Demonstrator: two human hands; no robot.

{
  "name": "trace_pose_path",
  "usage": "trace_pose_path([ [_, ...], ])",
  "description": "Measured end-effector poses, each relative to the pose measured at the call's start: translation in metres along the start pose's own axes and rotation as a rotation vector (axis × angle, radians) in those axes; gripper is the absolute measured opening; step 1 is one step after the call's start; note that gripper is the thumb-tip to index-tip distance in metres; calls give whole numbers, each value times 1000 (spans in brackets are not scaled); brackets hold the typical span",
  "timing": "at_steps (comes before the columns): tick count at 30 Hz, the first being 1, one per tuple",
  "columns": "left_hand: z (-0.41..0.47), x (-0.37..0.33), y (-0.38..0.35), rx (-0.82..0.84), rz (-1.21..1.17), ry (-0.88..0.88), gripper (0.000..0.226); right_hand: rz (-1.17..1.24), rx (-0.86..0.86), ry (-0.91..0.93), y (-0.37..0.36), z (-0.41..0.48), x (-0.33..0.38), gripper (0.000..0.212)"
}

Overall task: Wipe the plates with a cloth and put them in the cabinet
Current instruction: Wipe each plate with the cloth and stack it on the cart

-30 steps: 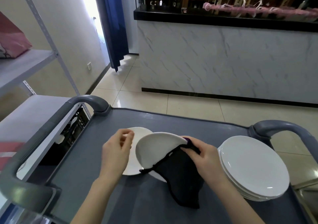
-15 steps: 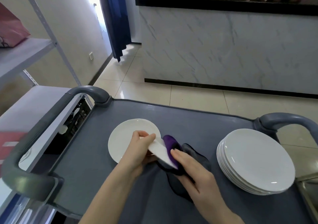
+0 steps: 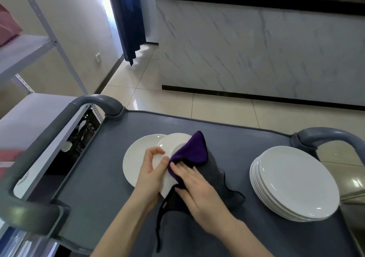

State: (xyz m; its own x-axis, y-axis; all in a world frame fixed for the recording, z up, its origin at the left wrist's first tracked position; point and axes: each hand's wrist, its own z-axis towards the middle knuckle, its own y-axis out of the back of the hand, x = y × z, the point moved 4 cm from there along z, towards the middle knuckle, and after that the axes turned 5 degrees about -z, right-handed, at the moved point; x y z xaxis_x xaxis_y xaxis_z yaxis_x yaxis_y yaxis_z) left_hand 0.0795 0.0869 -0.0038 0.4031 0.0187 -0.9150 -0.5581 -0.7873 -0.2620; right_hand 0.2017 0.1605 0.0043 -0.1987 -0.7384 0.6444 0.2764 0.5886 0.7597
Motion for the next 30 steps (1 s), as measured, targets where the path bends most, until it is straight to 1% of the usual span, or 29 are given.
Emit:
trace_pose_path([
  [4, 3, -3, 9, -21, 12, -38, 30, -52, -11, -84, 9, 36, -19, 54],
  [8, 9, -10, 22, -46, -156, -17, 25, -121, -47, -172, 21, 36, -35, 52],
  [10, 11, -13, 29, -68, -163, -4, 24, -119, -67, -161, 23, 22, -37, 51],
  [13, 15, -12, 33, -83, -176, -11, 28, -77, -54, -75, 8, -5, -20, 51],
  [15, 16, -10, 31, -61, -151, -39, 30, -86, -4, -8, -8, -11, -5, 51],
  [17, 14, -9, 25, -17, -83, -81, 29, -73, 11, 13, -14, -1, 4, 52],
  [21, 11, -7, 17, 39, 51, -129, 22, -28, -77, -54, 2, 35, -1, 52],
  [23, 10, -9, 14, 47, 40, -117, 22, -79, -100, -83, 10, 44, -12, 52],
  [26, 10, -16, 15, 17, 6, -128, 19, -153, -107, -144, 18, 37, -32, 53],
  [28, 10, -22, 20, -36, -14, -137, 11, -127, -73, -184, 20, 21, -47, 53],
  [30, 10, -26, 24, -72, 20, -166, 14, -96, 48, -187, 18, 1, -56, 57],
])
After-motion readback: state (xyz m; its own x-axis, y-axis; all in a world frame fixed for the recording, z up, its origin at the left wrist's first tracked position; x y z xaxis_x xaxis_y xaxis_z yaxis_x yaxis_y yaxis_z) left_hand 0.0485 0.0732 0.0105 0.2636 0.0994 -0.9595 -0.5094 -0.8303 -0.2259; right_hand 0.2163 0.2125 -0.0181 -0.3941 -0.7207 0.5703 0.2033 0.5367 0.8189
